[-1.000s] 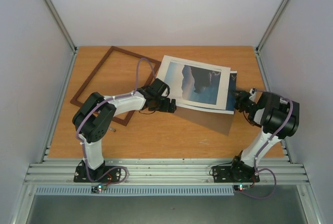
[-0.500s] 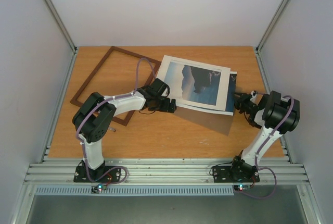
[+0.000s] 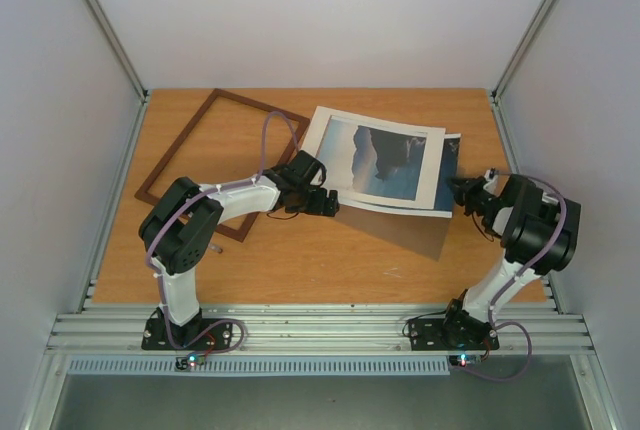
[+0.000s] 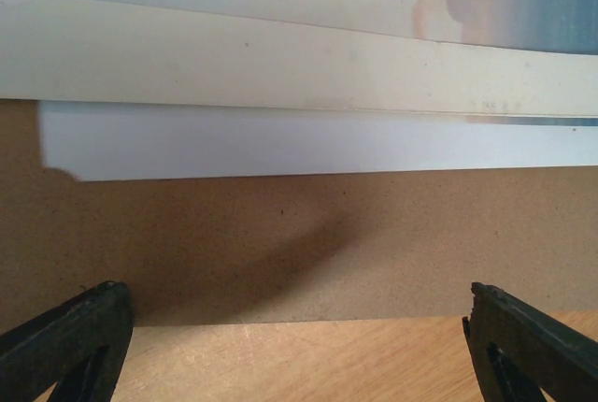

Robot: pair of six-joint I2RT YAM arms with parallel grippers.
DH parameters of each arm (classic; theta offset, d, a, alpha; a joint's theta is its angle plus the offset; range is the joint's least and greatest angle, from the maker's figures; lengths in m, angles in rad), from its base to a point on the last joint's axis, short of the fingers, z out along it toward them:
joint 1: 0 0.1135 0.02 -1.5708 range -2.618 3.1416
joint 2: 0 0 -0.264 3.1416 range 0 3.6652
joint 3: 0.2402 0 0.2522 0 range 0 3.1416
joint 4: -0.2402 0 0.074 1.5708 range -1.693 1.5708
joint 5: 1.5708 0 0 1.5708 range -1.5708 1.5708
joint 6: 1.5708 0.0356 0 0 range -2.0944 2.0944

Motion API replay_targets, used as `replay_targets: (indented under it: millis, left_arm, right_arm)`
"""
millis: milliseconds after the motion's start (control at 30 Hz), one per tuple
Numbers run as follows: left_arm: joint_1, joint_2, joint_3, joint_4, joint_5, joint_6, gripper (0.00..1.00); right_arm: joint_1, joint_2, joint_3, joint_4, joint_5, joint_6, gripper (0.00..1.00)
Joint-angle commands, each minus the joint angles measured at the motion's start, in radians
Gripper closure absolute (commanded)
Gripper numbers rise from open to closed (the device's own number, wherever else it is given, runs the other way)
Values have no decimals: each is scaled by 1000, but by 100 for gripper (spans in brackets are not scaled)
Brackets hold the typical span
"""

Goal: Take the photo out of the frame
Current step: Pick up the photo from the photo frame.

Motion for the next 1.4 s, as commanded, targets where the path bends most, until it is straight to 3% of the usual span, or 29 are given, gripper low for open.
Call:
replay_targets:
  millis: [0,167,367,633,833,1000,1133,1367]
  left_arm:
    - [-5,4,-43,-65,25,-16,3]
    - [-4,1,-45,-63,23,-16,3]
    - [-4,-2,-47,-61,33,-13,3]
    - [-4,1,-49,-55,41,-12,3]
    - [-4,-3,-54,-51,44,-11,3]
    - [-5,-16,-59,-49,45,-13,3]
    - [-4,-49,-69,-50,29,-17,3]
    - [-5,-163,-71,-86,-2,-13,2]
  right_arm:
    - [-37,-100,0,-108,40,-89,99]
    - [-44,-111,3,-150,46,-108,96]
    - [-41,-9,19,-67,-1,-58,76]
    - [-8,32,66,-175,16,-126,71]
    - [3,66,84,-179,11,-131,74]
    - [5,52,89,-214,15,-148,85]
    - [4,-39,114,-381,70,-219,99]
    - [4,-261,191,-759,214,-367,99]
